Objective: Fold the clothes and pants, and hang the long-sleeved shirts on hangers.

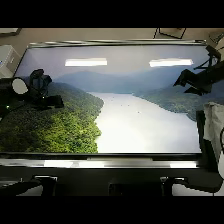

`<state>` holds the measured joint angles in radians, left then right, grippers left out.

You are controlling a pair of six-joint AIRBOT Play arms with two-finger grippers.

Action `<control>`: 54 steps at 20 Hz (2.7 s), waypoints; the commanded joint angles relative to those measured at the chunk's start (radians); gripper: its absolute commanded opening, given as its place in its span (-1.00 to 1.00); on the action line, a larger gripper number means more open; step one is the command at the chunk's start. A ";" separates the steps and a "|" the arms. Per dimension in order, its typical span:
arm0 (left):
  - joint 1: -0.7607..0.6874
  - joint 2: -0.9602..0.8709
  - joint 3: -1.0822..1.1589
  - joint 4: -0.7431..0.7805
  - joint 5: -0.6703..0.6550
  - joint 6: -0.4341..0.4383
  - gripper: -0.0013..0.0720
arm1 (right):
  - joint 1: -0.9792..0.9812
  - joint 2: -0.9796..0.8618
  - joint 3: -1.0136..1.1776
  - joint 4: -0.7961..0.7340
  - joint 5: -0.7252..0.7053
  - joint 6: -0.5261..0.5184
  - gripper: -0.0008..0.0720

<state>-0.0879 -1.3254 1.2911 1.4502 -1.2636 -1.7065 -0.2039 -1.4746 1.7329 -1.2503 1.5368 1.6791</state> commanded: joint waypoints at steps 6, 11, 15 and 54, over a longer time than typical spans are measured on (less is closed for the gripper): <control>-0.001 0.001 0.000 0.000 0.000 0.000 0.94 | 0.001 0.000 0.000 0.000 0.000 0.000 0.74; -0.001 0.001 0.000 0.000 0.000 0.000 0.94 | 0.001 0.000 0.000 0.000 0.000 0.000 0.74; -0.001 0.001 0.000 -0.003 0.005 -0.009 0.94 | 0.001 -0.001 0.000 0.000 -0.036 0.000 0.74; 0.558 -0.647 0.519 -0.430 0.425 -0.111 -0.91 | 0.002 -0.065 0.000 0.038 0.076 -0.007 0.74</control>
<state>0.5072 -2.0186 1.8088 1.0298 -0.8841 -1.9213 -0.2031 -1.5391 1.7329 -1.2190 1.5547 1.6619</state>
